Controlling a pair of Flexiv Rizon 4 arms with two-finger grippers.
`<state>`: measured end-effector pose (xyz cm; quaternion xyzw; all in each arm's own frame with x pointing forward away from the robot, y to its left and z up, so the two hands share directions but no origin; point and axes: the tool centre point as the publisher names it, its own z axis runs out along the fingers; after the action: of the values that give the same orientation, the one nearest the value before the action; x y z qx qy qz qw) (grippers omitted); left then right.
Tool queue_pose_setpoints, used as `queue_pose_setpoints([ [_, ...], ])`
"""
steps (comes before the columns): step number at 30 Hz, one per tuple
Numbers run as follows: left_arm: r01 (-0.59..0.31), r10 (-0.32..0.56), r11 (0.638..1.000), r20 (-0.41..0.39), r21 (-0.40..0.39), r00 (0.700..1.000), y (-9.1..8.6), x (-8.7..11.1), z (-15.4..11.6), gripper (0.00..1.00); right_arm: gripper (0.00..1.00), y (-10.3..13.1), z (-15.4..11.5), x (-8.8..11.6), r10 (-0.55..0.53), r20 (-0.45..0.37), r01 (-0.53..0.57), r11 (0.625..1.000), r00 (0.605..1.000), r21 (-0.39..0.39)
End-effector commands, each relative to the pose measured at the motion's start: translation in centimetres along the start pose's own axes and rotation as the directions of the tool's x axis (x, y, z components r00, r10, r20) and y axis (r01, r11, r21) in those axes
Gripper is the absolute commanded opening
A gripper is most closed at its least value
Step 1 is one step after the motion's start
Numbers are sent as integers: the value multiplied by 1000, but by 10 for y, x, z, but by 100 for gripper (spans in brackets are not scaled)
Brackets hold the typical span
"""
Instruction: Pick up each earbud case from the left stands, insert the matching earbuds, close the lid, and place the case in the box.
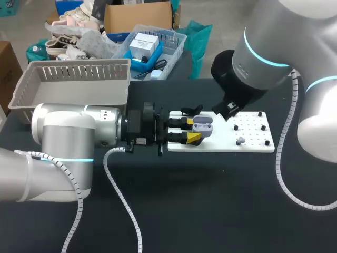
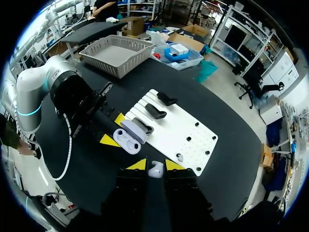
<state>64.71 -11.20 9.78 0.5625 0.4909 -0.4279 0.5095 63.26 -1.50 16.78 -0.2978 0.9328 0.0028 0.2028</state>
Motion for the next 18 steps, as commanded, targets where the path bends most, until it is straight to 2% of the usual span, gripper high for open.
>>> queue_pose_setpoints([
  [1,0,0,1000,-1,-1,1000,0,0,1,0,0,0,0,1,1,3,-1,1000,1000,1],
  [6,0,0,1000,-1,-1,1000,0,0,1,0,0,14,-2,-5,63,23,-63,998,998,16],
  [10,0,0,1000,-1,-1,1000,0,0,1,0,0,21,-5,-10,190,38,-192,981,981,41],
  [15,0,0,1000,-1,-1,1000,0,0,1,0,0,22,-7,-11,313,5,-312,946,950,94],
  [18,0,0,1000,-1,-1,1000,0,0,1,0,0,24,-4,-11,329,-33,-323,939,944,119],
])
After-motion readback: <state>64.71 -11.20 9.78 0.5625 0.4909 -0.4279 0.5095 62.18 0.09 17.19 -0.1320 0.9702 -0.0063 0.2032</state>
